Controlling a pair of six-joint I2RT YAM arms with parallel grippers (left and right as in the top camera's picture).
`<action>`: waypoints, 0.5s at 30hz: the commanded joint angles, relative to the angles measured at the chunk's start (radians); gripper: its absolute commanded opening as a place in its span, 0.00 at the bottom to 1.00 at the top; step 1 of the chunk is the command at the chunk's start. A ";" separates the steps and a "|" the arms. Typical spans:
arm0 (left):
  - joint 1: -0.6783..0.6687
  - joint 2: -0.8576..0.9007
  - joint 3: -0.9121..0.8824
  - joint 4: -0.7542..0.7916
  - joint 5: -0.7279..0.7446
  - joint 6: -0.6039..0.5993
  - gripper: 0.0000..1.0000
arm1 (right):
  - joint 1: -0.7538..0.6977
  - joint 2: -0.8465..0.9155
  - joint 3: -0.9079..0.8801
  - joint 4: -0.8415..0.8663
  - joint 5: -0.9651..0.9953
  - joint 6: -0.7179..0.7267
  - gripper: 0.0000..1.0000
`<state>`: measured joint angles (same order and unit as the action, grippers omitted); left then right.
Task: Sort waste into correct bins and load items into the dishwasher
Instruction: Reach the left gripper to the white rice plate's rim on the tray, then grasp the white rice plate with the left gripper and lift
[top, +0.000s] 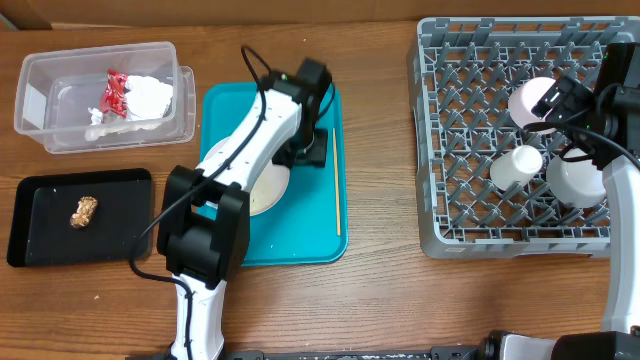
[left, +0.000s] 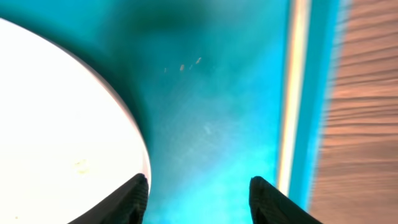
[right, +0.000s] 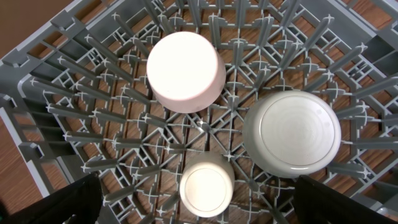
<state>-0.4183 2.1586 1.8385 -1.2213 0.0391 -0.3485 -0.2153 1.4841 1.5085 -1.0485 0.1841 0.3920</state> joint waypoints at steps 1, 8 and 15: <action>0.008 0.003 0.126 -0.074 -0.040 -0.014 0.63 | -0.001 -0.001 0.009 0.002 0.010 0.002 1.00; 0.017 0.012 0.088 -0.095 -0.147 -0.070 0.62 | -0.001 -0.001 0.009 0.002 0.010 0.002 1.00; 0.006 0.013 -0.082 0.038 -0.151 -0.127 0.55 | -0.001 -0.001 0.009 0.002 0.010 0.002 1.00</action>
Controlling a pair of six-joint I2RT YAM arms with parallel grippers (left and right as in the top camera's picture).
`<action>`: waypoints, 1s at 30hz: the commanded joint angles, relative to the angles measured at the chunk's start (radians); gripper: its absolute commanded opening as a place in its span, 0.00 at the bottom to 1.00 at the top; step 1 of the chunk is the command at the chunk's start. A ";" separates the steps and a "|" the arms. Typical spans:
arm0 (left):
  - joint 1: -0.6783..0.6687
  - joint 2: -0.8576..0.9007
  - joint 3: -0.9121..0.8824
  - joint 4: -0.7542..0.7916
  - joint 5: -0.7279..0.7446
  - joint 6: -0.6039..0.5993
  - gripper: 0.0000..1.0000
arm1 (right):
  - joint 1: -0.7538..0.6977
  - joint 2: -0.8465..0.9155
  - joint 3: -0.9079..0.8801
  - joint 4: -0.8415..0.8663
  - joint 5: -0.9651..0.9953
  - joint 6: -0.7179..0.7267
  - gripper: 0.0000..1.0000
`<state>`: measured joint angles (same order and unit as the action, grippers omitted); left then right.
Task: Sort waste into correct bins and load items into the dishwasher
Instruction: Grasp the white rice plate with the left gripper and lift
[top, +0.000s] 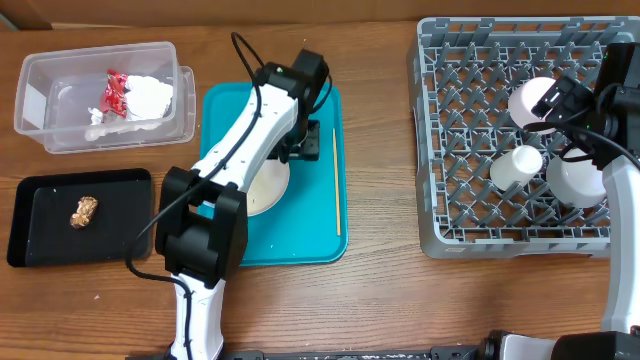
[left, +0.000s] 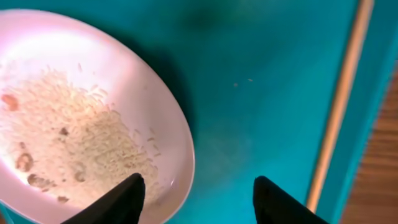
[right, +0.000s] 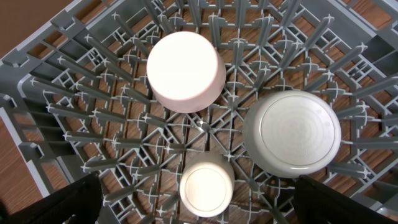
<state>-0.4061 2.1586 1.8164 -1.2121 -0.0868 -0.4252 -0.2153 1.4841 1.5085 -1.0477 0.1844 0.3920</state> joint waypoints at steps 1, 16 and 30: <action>-0.007 0.013 -0.083 0.047 -0.027 -0.051 0.54 | -0.001 -0.001 0.009 0.002 0.010 0.002 1.00; -0.021 0.013 -0.262 0.223 -0.067 -0.062 0.29 | -0.001 -0.001 0.009 0.002 0.010 0.002 1.00; -0.021 0.006 -0.166 0.045 -0.195 -0.097 0.04 | -0.001 -0.001 0.009 0.002 0.010 0.002 1.00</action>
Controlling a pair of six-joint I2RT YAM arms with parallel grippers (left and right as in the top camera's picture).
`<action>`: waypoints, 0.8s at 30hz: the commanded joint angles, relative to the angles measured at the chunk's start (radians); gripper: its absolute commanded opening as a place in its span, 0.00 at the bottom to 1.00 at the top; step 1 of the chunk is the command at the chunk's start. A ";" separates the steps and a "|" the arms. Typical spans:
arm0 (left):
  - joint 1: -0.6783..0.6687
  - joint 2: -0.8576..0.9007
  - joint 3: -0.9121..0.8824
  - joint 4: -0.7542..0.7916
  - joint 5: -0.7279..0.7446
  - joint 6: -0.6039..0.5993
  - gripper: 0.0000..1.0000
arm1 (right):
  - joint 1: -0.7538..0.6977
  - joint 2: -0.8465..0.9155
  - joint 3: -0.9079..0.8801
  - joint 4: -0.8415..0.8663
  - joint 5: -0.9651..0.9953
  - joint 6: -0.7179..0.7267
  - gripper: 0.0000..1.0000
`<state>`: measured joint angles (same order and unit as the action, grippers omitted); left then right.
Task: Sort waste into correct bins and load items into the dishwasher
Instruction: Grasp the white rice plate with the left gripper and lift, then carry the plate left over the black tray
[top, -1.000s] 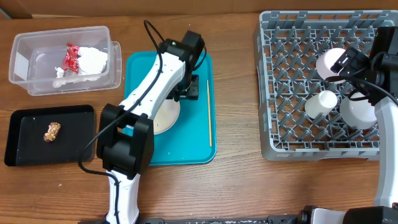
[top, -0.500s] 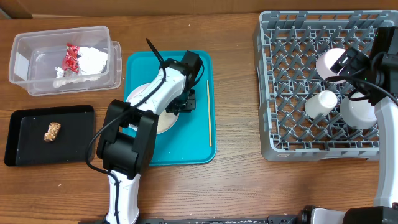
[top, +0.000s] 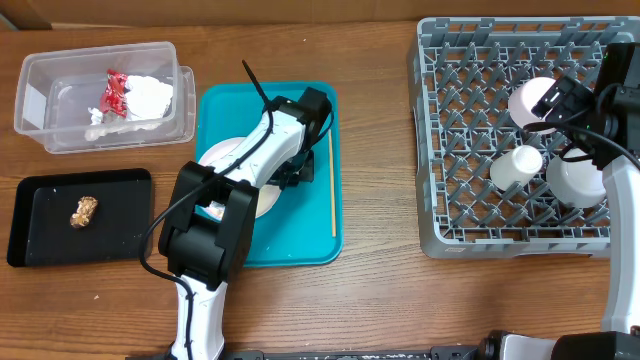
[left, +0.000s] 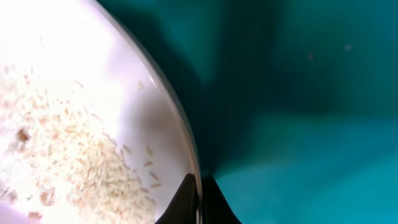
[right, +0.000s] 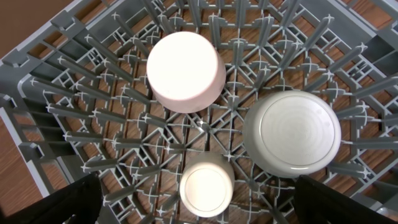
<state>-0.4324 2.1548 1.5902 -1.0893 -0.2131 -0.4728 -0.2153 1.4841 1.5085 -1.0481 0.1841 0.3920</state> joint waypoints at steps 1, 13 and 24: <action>0.006 0.008 0.079 -0.101 -0.079 -0.063 0.04 | -0.001 -0.001 0.009 0.002 0.010 0.002 1.00; 0.006 0.008 0.239 -0.278 -0.151 -0.106 0.04 | -0.001 -0.001 0.009 0.002 0.010 0.002 1.00; 0.080 0.008 0.412 -0.437 -0.187 -0.137 0.04 | -0.001 -0.001 0.009 0.002 0.010 0.002 1.00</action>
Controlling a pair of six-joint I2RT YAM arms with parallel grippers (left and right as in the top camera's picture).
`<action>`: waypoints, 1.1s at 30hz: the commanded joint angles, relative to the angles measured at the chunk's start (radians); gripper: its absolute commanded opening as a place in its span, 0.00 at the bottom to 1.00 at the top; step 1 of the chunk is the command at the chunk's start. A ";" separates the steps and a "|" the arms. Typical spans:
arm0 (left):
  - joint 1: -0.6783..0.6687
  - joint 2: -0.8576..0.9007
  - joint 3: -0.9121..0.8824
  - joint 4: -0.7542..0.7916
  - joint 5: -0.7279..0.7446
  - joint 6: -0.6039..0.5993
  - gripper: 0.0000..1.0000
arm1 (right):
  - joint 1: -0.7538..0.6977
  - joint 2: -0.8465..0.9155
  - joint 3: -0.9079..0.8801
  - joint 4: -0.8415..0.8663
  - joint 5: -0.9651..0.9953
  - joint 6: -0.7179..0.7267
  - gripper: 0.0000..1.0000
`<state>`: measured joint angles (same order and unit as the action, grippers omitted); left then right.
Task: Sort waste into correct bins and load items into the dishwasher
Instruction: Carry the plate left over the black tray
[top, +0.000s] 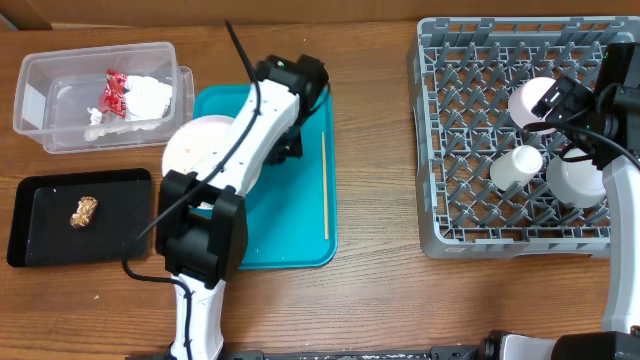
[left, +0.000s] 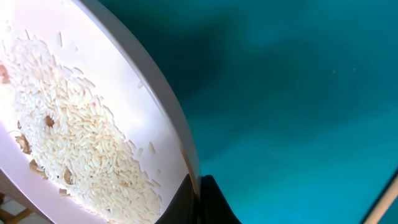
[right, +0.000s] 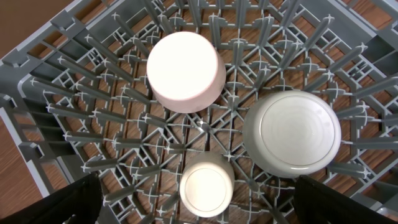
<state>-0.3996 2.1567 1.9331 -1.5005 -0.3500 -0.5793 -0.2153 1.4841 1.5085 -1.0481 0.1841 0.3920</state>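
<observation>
A white plate with rice on it hangs tilted over the left edge of the teal tray. My left gripper is shut on the plate's right rim, and in the overhead view the left gripper sits at that rim. A wooden chopstick lies along the tray's right side. Over the grey dish rack my right gripper stands open and holds nothing. Below it stand a pink cup, a white bowl and a small cup, all upside down.
A clear plastic bin with a red wrapper and white paper stands at the back left. In front of it lies a black tray with a brown food scrap. Bare wood separates the teal tray from the rack.
The left gripper, still shut on the plate's rim, now holds the plate higher and further left, over the tray's left edge. The tray sits slightly shifted. The right arm is unchanged.
My left gripper was open low over the tray beside the plate, then open above the plate's right rim. After that it was shut on the rim with the plate on the tray. Now the plate hangs raised at the tray's left edge. The right gripper stayed open over the rack.
</observation>
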 joint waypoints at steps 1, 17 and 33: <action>0.064 0.006 0.089 -0.039 -0.050 -0.031 0.04 | -0.001 -0.001 0.009 0.002 0.010 0.002 1.00; 0.460 0.007 0.232 -0.048 0.117 -0.026 0.04 | -0.001 -0.001 0.009 0.002 0.010 0.002 1.00; 0.686 0.007 0.229 0.001 0.385 0.116 0.04 | -0.001 -0.001 0.009 0.002 0.010 0.002 1.00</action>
<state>0.2535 2.1571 2.1475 -1.4887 -0.0551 -0.5106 -0.2153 1.4841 1.5085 -1.0485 0.1841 0.3923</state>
